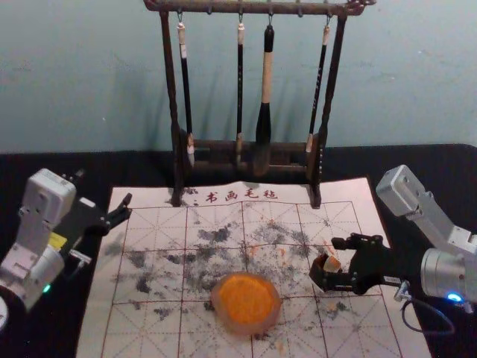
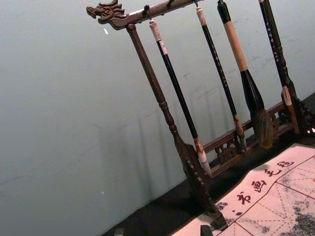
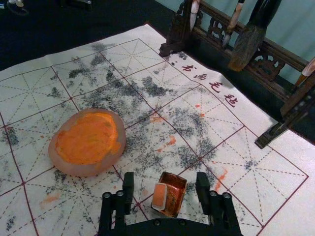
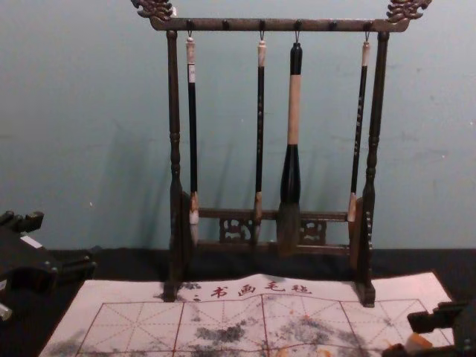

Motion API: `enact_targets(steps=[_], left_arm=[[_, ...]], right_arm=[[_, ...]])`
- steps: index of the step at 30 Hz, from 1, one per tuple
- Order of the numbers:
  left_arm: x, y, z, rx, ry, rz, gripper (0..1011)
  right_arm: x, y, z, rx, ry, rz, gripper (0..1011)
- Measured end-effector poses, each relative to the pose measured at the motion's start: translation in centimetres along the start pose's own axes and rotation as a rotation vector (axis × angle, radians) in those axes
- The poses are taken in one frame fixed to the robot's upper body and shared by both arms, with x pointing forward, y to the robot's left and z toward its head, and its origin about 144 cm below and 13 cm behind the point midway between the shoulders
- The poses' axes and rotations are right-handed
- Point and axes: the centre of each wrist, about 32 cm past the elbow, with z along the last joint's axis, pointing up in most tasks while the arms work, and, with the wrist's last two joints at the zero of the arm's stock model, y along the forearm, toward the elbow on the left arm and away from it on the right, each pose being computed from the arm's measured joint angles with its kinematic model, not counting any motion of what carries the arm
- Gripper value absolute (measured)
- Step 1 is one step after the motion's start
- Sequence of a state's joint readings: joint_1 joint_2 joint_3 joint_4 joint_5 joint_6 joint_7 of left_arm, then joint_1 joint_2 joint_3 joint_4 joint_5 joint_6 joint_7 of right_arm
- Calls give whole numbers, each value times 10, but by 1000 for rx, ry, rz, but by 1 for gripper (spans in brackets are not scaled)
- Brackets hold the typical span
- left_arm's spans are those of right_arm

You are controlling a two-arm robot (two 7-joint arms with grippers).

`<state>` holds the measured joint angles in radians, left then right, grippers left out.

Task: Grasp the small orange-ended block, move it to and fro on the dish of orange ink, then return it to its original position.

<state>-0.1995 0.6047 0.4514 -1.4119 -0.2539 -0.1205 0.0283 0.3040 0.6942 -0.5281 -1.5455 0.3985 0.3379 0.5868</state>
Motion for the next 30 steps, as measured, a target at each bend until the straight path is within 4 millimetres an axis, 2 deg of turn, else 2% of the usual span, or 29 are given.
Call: enact_targets(steps=[1,6,7,10,16,21,30], left_arm=[[0,0,0,0,0,0,1001],[0,0,0,0,0,0,1001],[0,0,0,0,0,0,1001],[0,0,0,0,0,0,1001],[0,0,0,0,0,0,1001],[0,0,0,0,0,0,1001],[0,0,0,0,0,0,1001]], right_arm=[[0,0,0,0,0,0,767],[0,0,0,0,0,0,912],[0,0,0,0,0,0,912],[0,0,0,0,0,0,1002],[-1,0,-1,11,-4,2,1000],[-2,-2,-3,94,17,-13,1000],[-13,-5,-7,306,65,-288,1000]])
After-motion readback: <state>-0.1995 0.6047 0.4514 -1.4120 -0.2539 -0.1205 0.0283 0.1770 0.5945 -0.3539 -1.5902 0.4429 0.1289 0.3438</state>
